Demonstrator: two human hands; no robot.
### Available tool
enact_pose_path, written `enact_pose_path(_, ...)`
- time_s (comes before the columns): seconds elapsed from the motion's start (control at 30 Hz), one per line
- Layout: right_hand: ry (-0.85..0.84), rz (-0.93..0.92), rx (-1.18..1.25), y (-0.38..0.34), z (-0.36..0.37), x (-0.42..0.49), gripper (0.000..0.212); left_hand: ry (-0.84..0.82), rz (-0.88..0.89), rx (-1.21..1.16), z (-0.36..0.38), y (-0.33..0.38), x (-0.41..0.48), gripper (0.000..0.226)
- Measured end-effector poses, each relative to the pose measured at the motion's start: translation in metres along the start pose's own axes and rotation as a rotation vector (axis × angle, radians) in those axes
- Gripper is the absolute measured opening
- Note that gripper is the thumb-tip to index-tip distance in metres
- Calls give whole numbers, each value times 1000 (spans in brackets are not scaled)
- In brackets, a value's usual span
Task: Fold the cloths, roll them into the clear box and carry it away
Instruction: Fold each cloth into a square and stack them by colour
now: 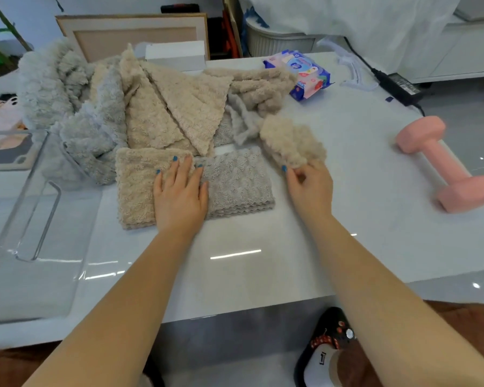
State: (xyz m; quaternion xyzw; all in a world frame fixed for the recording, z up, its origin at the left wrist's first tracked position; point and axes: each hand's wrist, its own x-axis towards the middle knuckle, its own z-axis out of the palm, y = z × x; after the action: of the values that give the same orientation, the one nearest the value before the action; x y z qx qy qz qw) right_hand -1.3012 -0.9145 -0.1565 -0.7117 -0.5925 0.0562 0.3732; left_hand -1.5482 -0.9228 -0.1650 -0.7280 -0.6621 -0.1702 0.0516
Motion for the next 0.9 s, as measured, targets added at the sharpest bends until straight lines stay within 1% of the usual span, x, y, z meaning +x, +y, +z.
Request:
enact_pose_path(0.03, 14, 80, 52, 0, -8, -11, 31, -9, 2, 10, 1, 1, -1, 46)
enact_pose_path(0.1, 46, 197, 67, 1, -25, -33, 33, -27, -17, 13, 2, 3, -3, 42)
enact_pose_path(0.2, 63, 283, 45, 8, -49, -64, 24, 5, -65, -42, -3, 14, -13, 39)
enact_pose_path(0.23, 49, 311, 81, 9, -57, -72, 26, 35, -66, -90, -7, 18, -20, 39)
enact_pose_path(0.3, -35, 361, 146, 15, -77, -80, 41, 109, 4, -226, -15, 30, -39, 36)
enact_pose_path(0.33, -111, 367, 119, 18, -85, -81, 44, 137, 73, -288, -19, 37, -51, 34)
enact_pose_path(0.4, -244, 319, 48, 21, -103, -81, 35, 142, 215, -373, -21, 55, -75, 33)
enact_pose_path(0.47, -289, 244, 90, 16, -122, -83, 27, 75, 299, -436, -24, 74, -89, 40)
enact_pose_path(0.5, -298, 199, 135, 11, -130, -85, 28, 32, 321, -456, -26, 83, -92, 48)
enact_pose_path(0.57, -325, 117, 215, 3, -146, -89, 40, -52, 368, -446, -33, 99, -89, 71)
enact_pose_path(0.6, -363, 93, 250, 0, -151, -91, 42, -99, 403, -427, -38, 105, -84, 80)
enact_pose_path(0.63, -409, 82, 280, 0, -158, -94, 41, -150, 435, -412, -44, 111, -80, 82)
enact_pose_path(0.67, -441, 81, 313, 1, -163, -96, 38, -198, 455, -404, -50, 114, -75, 76)
enact_pose_path(0.7, -440, 92, 351, 1, -167, -99, 35, -253, 465, -415, -56, 117, -72, 64)
enact_pose_path(0.73, -406, 117, 380, 3, -171, -101, 34, -314, 453, -466, -61, 118, -71, 52)
enact_pose_path(0.8, -282, 180, 419, 6, -177, -105, 34, -449, 317, -713, -72, 119, -72, 37)
enact_pose_path(0.87, -179, 264, 390, 6, -180, -105, 23, -590, 142, -1020, -85, 119, -71, 25)
enact_pose_path(0.9, -157, 312, 361, 7, -180, -105, 16, -643, 86, -1106, -90, 118, -71, 24)
